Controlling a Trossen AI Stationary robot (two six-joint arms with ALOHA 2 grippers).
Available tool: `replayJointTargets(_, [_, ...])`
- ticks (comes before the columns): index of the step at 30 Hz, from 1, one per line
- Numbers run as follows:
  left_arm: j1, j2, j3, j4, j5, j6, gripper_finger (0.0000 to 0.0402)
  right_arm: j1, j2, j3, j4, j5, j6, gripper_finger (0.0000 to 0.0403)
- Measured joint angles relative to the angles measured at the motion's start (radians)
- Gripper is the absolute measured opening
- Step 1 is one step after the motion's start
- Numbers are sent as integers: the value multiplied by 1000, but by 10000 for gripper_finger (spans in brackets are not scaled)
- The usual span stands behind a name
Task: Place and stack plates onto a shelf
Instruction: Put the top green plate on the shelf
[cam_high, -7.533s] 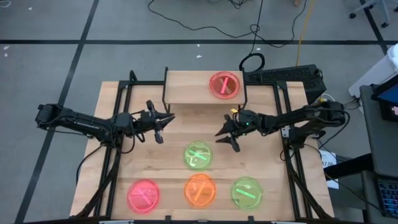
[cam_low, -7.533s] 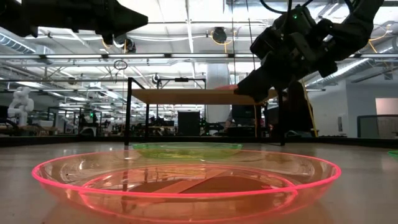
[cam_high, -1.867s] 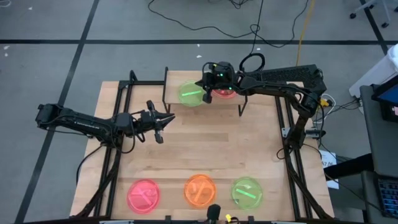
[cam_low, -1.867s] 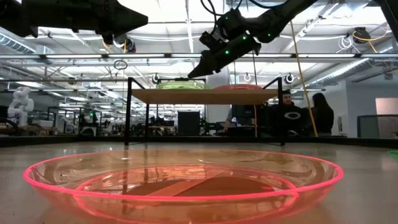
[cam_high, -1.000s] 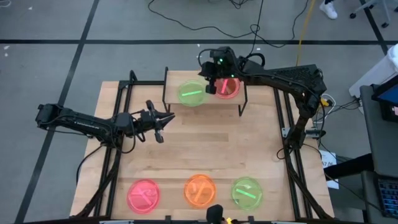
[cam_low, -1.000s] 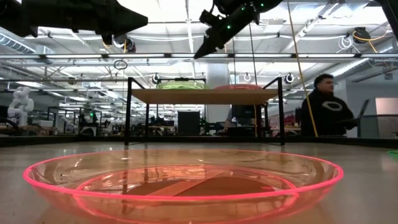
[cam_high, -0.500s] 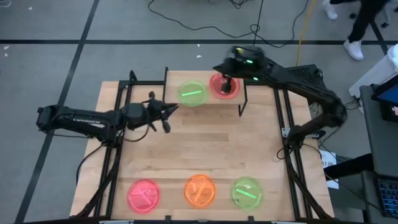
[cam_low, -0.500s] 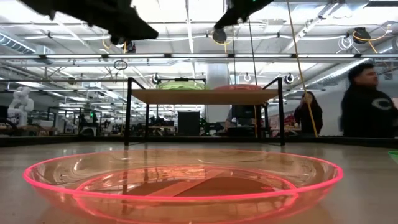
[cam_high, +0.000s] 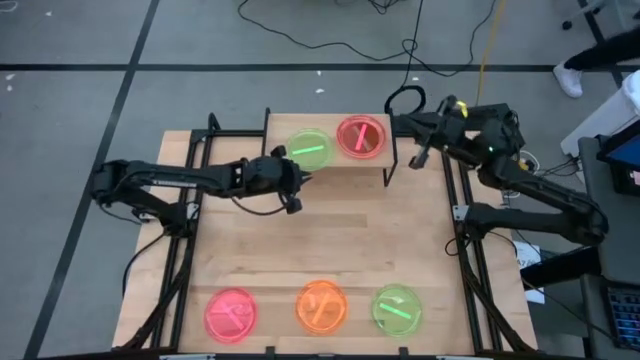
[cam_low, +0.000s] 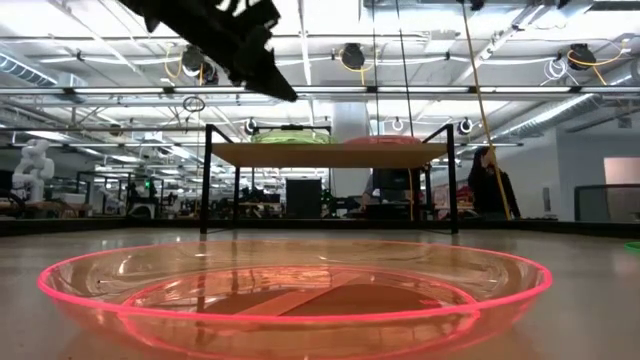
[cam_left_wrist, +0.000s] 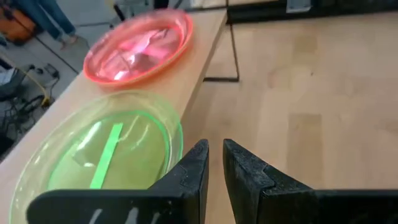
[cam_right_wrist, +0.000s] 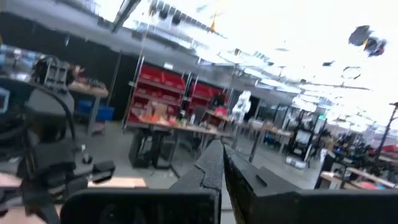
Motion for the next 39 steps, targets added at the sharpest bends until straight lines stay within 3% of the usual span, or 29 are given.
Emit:
replayJointTargets(6, [38,44,1,12,47,4,56,0,-84,-97,52,0,18,0])
replayJointTargets(14, [53,69,2,23,117,10,56,0,-85,-113,46,0,17,0])
replayJointTargets(39, [152,125,1,27,85,17,56,0,-85,-113,2,0,14,0])
